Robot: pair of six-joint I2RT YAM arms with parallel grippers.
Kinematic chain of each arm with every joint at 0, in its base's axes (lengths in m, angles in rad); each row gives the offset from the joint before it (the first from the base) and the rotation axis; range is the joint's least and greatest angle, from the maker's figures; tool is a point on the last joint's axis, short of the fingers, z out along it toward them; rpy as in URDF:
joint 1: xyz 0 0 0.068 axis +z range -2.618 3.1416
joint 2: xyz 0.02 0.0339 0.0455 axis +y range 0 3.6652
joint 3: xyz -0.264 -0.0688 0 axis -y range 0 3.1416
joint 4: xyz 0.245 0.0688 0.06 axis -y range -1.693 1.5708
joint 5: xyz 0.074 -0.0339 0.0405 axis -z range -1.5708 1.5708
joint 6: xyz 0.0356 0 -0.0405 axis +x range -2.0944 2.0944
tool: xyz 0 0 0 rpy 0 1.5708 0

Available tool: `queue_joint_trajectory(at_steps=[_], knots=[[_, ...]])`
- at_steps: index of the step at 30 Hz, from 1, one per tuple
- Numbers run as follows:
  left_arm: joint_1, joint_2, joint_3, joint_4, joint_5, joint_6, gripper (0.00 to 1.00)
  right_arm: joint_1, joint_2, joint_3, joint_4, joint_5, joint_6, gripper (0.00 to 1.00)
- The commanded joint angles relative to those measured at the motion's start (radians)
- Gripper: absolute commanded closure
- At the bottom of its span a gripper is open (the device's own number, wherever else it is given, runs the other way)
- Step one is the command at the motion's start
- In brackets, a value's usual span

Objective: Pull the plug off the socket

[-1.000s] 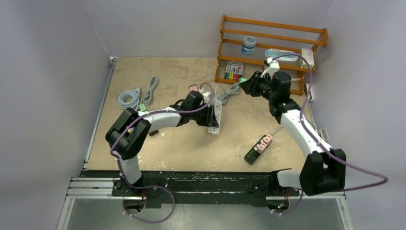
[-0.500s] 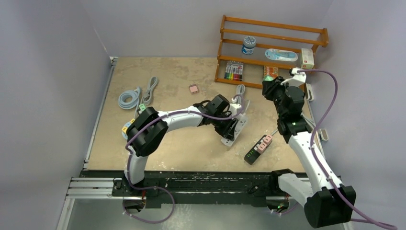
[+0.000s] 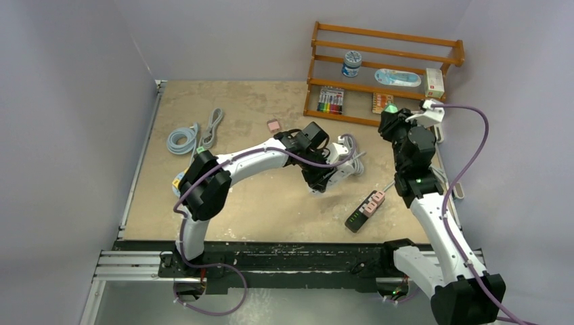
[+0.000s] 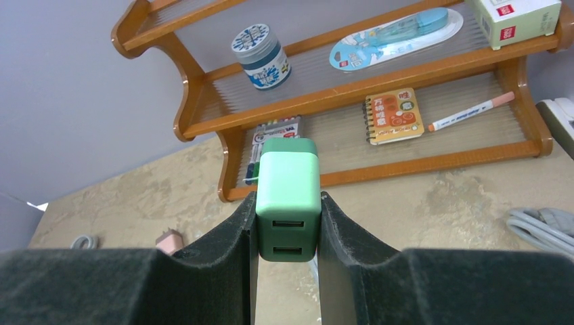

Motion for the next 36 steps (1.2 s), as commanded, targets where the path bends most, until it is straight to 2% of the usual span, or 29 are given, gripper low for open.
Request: queue_joint_trajectory(at_steps=[1, 8, 15, 21, 24, 26, 27, 29, 30, 31, 32, 34, 36], knots=[[0.012, -0.014, 0.113, -0.064, -0.018, 0.172, 1.00, 0.002, -0.013, 0.017, 0.077, 0.053, -0.018, 1.00], [0.033, 0.107, 0.277, -0.082, -0.185, 0.329, 1.00, 0.002, -0.015, 0.030, 0.076, 0.114, -0.052, 1.00], [0.068, 0.380, 0.617, -0.110, -0.277, 0.380, 1.00, 0.001, -0.048, 0.025, 0.088, 0.133, -0.071, 1.00], [0.066, 0.476, 0.649, 0.156, -0.204, 0.356, 1.00, 0.001, -0.063, 0.018, 0.094, 0.126, -0.072, 1.00], [0.065, 0.524, 0.672, 0.324, -0.137, 0.269, 1.00, 0.008, -0.045, 0.015, 0.107, 0.116, -0.069, 1.00], [0.065, 0.547, 0.650, 0.469, -0.075, 0.162, 1.00, 0.013, -0.025, 0.015, 0.116, 0.117, -0.069, 1.00], [0.064, 0.556, 0.637, 0.553, -0.047, 0.099, 0.97, 0.013, -0.012, 0.017, 0.117, 0.120, -0.070, 1.00], [0.065, 0.578, 0.615, 0.698, -0.006, -0.030, 0.83, 0.013, 0.019, 0.028, 0.118, 0.137, -0.075, 1.00], [0.067, 0.588, 0.603, 0.764, 0.009, -0.088, 0.73, 0.013, 0.036, 0.033, 0.122, 0.145, -0.078, 1.00], [0.073, 0.595, 0.587, 0.843, 0.028, -0.162, 0.52, 0.013, 0.063, 0.039, 0.130, 0.150, -0.082, 1.00], [0.082, 0.602, 0.567, 0.932, 0.049, -0.252, 0.43, 0.012, 0.085, 0.037, 0.158, 0.153, -0.085, 1.00], [0.115, 0.595, 0.500, 1.138, 0.070, -0.440, 0.36, 0.009, 0.139, 0.028, 0.255, 0.149, -0.096, 1.00], [0.155, 0.579, 0.426, 1.261, 0.060, -0.553, 0.32, -0.003, 0.212, 0.046, 0.356, 0.139, -0.107, 1.00]])
